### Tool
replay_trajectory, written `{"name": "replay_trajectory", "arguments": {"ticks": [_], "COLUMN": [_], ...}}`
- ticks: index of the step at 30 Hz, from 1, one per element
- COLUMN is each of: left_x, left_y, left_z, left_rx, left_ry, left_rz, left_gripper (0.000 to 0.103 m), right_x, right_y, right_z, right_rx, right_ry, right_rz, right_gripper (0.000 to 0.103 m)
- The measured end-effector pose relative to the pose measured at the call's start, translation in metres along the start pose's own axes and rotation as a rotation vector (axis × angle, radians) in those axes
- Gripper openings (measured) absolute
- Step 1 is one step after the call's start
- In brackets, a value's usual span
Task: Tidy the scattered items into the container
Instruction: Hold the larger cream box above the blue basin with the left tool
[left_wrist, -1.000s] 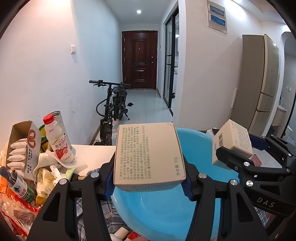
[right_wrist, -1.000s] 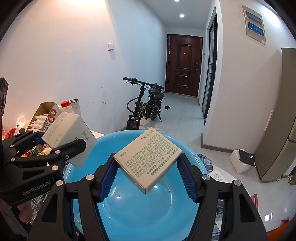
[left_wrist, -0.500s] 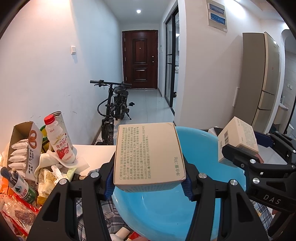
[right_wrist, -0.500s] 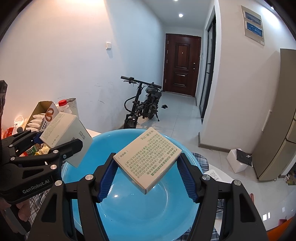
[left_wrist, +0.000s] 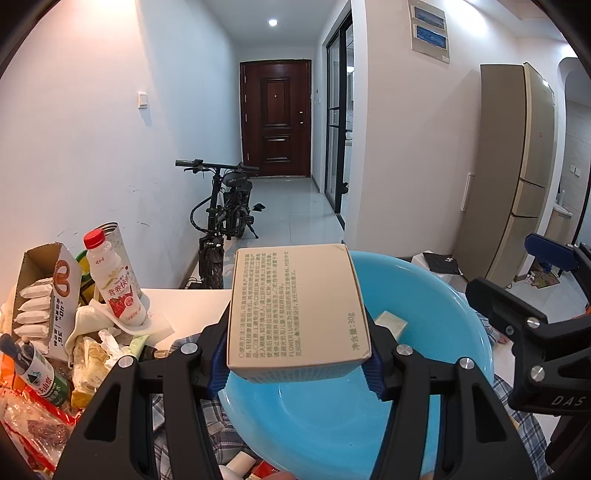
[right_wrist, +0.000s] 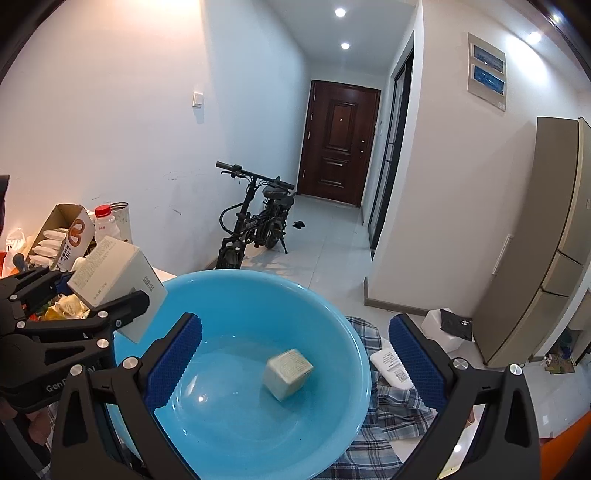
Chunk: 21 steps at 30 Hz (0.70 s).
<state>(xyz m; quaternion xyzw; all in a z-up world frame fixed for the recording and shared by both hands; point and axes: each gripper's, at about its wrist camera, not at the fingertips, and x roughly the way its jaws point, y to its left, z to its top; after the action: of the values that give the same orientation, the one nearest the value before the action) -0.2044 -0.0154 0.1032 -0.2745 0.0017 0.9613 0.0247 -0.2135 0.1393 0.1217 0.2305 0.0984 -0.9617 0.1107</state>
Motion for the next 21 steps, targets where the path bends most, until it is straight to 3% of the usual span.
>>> {"name": "replay_trajectory", "arguments": {"ticks": [21], "left_x": [-0.0011], "left_y": [-0.0049], "left_z": [-0.0021], "left_rx": [0.016], "left_ry": [0.001], "left_rz": [-0.011], "left_gripper": [0.057], "right_x": [-0.001], "right_y": [0.0108], "right_z": [0.0029], "right_rx": [0.001], "right_ry": [-0.016], "right_rz": [-0.003], "right_gripper": [0.103]}}
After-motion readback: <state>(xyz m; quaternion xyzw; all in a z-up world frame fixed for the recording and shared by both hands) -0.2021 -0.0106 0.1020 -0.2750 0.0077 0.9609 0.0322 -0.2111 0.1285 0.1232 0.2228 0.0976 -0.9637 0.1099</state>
